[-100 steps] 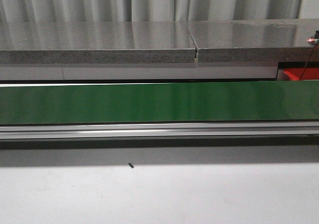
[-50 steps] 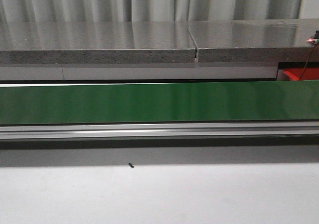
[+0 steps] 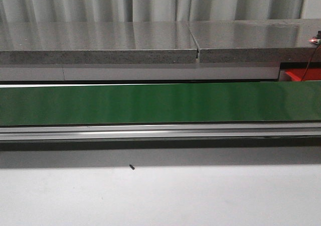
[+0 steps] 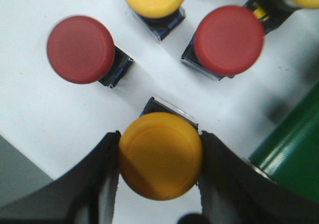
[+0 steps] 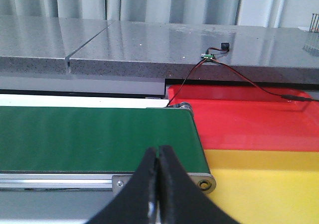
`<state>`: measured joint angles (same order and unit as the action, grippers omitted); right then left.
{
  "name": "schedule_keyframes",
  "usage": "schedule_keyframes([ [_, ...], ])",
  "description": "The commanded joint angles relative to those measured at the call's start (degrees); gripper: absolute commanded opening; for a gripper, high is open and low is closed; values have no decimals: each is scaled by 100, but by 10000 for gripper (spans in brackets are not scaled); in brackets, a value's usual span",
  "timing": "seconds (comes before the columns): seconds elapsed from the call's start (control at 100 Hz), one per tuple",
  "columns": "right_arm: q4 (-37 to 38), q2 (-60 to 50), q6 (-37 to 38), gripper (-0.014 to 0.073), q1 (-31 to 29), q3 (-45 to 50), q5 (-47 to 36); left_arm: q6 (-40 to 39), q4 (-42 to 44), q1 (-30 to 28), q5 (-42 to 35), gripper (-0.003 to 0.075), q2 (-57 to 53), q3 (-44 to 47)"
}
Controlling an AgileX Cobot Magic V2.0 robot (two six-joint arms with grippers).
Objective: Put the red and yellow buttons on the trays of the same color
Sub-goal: 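Carry the yellow button onto the belt start and open the left gripper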
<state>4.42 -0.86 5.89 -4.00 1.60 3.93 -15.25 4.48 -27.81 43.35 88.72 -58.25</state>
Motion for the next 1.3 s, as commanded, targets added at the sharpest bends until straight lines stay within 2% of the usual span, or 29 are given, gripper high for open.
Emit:
schedule_keyframes([
  [0.0, -15, -85, -37, -66, -1, -94, -452, 77, 6, 27, 11, 95, -724, -187],
  [0.11, -15, -85, -37, -66, -1, -94, -452, 170, -38, 150, 219, 95, -1225, -295],
  [0.26, -15, -85, -37, -66, -1, -94, -452, 170, -66, 583, 684, 95, -1337, -661],
  [0.44, -15, -85, -37, -66, -1, -94, -452, 170, -108, 1265, 475, 95, -1288, -876],
  [0.72, -15, -85, -37, -66, -1, -94, -452, 170, -363, 2046, 215, 95, -526, -964],
  [0.94, -15, -85, -37, -66, -1, -94, -452, 170, -322, 2186, 93, 102, -82, -964],
  [1.04, -15, -85, -37, -66, -1, -94, -452, 170, -370, 2186, 115, 175, -41, -964],
  [1.19, -15, -85, -37, -66, -1, -94, -452, 325, -627, 2221, 129, 426, -65, -997],
  [1.29, -15, -85, -37, -66, -1, -94, -452, 837, -1314, 2248, 39, 567, -166, -997],
])
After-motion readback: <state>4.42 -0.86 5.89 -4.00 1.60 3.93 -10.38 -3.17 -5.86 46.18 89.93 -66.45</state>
